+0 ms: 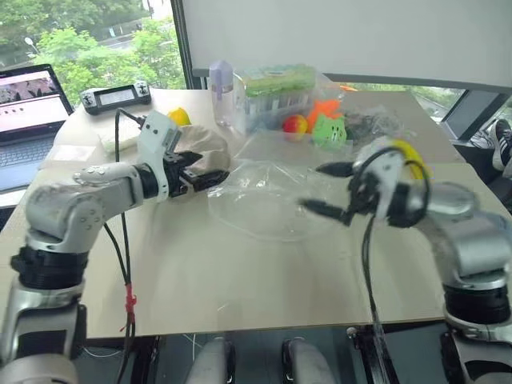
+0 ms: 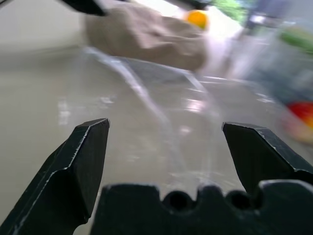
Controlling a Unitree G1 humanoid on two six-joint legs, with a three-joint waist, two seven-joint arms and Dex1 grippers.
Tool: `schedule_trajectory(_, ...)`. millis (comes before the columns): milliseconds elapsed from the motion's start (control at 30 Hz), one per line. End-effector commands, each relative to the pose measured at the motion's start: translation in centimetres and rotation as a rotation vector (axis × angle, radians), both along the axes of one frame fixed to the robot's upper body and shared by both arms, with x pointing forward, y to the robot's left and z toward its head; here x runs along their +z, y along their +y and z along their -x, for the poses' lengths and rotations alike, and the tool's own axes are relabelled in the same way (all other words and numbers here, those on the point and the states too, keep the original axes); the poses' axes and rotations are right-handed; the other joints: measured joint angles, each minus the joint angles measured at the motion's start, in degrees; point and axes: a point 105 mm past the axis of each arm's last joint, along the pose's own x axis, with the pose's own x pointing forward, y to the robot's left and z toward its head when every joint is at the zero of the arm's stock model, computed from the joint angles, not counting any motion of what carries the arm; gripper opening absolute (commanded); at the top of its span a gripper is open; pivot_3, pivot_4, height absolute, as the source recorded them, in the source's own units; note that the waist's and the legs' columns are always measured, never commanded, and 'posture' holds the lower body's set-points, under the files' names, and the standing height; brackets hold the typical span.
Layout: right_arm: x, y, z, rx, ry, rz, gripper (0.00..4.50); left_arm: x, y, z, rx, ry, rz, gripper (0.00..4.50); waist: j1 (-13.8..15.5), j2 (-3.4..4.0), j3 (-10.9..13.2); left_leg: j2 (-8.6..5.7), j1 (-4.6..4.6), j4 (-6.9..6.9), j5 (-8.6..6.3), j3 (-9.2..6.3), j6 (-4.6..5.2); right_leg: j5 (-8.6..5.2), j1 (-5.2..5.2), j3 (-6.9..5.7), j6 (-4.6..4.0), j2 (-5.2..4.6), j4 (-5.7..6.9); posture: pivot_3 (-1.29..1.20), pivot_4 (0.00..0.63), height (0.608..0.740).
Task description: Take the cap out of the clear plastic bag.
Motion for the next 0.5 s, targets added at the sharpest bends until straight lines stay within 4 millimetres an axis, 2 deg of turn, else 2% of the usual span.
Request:
schedule_trajectory(33,1.8,-6.3,-0.9,-0.321,-0.087,-0.146,4.41,1.4,1.5,-1.6,0.161,-0.163,0.048,4.50,0.4,0.00,0.0,-0.01,0.04,-0.02,0.00,0.02,0.00,0.00,0.00,0.02,0.00,-0.02,-0.01,0.00,0.150,0.738)
schedule_trajectory(133,1.5,-9.5,-0.9,-0.500,-0.124,-0.235,4.41,-0.2,1.8,-2.2,0.248,-0.187,0.011,4.50,0.4,0.03,0.0,-0.01,-0.04,-0.03,0.02,0.02,-0.04,0.00,-0.05,0.03,0.00,-0.05,0.03,0.00,0.150,0.738)
schedule_trajectory(233,-0.1,-11.8,-0.5,-0.659,-0.138,-0.258,4.41,-1.8,2.5,-2.7,0.398,-0.221,0.020,4.50,0.3,0.06,-0.1,-0.02,-0.08,-0.08,0.09,0.05,-0.17,0.02,-0.06,0.04,0.03,-0.10,0.13,0.00,0.150,0.738)
schedule_trajectory(400,-3.8,-12.8,0.2,-0.789,-0.111,-0.267,4.41,-5.6,2.3,-1.9,0.478,-0.211,-0.006,4.50,0.2,0.12,-0.1,-0.03,-0.20,-0.08,0.00,0.10,-0.02,0.07,-0.12,0.10,0.10,-0.11,0.10,0.00,0.150,0.738)
schedule_trajectory(500,-5.2,-12.9,0.9,-0.821,-0.100,-0.271,4.41,-7.3,2.0,-1.2,0.483,-0.202,-0.007,4.50,0.3,0.22,-0.2,-0.03,-0.17,-0.07,-0.07,0.10,0.11,0.07,-0.11,0.11,0.10,-0.11,0.13,0.00,0.150,0.738)
